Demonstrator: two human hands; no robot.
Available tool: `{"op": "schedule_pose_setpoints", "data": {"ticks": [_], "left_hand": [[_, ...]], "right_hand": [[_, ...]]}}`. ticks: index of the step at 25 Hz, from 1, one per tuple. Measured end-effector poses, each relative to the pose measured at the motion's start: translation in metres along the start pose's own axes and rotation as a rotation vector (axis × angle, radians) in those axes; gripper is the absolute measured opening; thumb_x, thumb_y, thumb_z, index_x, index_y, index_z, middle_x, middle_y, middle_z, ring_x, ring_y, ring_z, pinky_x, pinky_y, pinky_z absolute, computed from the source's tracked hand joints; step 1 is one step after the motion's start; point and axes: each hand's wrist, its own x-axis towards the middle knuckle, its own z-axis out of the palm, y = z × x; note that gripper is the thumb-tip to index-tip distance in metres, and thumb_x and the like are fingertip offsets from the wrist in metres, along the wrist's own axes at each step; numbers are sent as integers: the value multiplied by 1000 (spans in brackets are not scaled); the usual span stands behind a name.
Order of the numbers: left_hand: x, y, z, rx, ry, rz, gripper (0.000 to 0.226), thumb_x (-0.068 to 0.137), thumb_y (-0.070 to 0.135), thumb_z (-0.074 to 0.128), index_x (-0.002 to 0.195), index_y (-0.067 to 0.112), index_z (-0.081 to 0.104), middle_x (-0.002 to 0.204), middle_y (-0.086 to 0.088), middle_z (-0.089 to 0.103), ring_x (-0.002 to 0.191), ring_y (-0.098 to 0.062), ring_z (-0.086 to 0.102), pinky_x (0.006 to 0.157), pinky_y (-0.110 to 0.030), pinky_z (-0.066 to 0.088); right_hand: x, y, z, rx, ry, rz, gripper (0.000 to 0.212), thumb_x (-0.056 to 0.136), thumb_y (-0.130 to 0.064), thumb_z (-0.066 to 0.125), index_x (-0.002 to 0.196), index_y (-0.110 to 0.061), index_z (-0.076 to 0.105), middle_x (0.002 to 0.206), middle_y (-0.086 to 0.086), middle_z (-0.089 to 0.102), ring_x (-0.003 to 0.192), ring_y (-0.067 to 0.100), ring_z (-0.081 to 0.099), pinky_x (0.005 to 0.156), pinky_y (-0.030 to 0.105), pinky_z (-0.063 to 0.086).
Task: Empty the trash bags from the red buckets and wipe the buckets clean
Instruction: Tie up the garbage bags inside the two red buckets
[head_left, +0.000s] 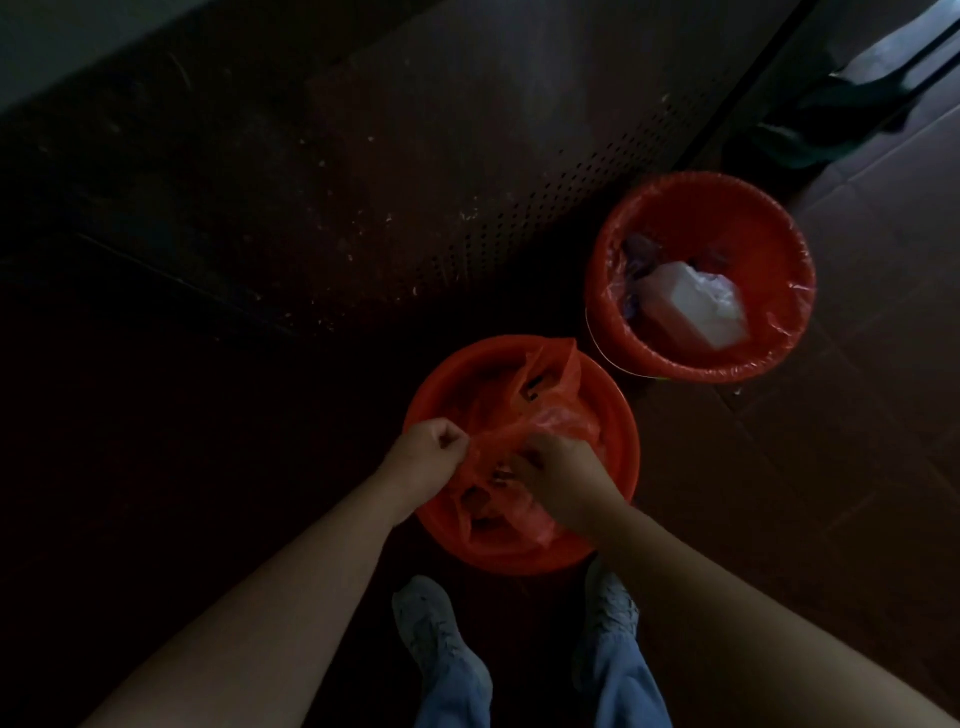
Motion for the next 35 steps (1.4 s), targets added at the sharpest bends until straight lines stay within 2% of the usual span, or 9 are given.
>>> {"op": "schedule_pose_setpoints", "data": {"ticks": [5,9,12,14,16,21,26,30,35], "left_hand": [[13,-4,-12,290,329,-12,15,100,21,52,87,19,57,87,1,63,71,-8,57,53,-22,40],[26,-13,1,352,395,26,10,100,21,51,92,18,57,89,-3,64,76,-19,64,58,-26,46],[31,-11,16,360,276,75,17,97,22,55,113,23,60,102,1,65,88,-17,65,64,-22,47],[33,-10,18,380,186,98,30,94,22,59,123,27,62,106,4,66,93,-15,65,76,-25,52],[34,-10,16,392,146,123,28,92,24,64,119,30,65,104,5,67,91,-13,65,81,-31,57],[35,-7,12,671,58,300,23,97,34,56,114,29,71,107,5,59,101,-16,59,85,-38,54],[31,-1,3,833,170,201,35,102,33,41,84,18,66,98,3,58,85,-17,58,73,-39,54],[34,4,1,920,216,118,33,101,30,38,76,19,57,92,3,56,82,-20,58,73,-40,54],[38,-1,-5,1012,253,104,32,100,23,41,69,21,47,92,-1,58,84,-24,61,74,-40,54]], "right_hand": [[-15,36,-16,-88,79,187,10,99,-38,56,94,-38,64,88,-16,65,74,0,64,61,19,48],[-7,51,-10,1,222,358,29,97,-36,58,72,-24,64,72,-5,67,55,7,62,51,26,51],[4,50,-3,79,295,333,31,100,-32,53,74,-21,65,99,2,63,70,11,61,59,28,52],[7,50,0,58,223,255,21,101,-33,51,103,-23,70,121,-4,53,94,9,58,71,24,49],[7,51,3,-4,98,179,35,98,-43,53,128,-29,62,138,-6,47,120,15,52,92,36,51],[8,48,8,-38,67,120,44,94,-63,35,104,-37,69,127,-13,52,122,15,49,104,54,43],[-3,58,10,-93,81,109,32,104,-41,47,99,-28,76,132,-9,48,123,14,44,106,48,41],[-7,69,2,156,62,212,26,101,-40,54,89,-31,76,126,-17,45,117,12,51,101,43,50],[-8,80,-19,389,78,351,15,99,-32,60,90,-24,70,121,-8,50,103,12,60,74,23,49]]}}
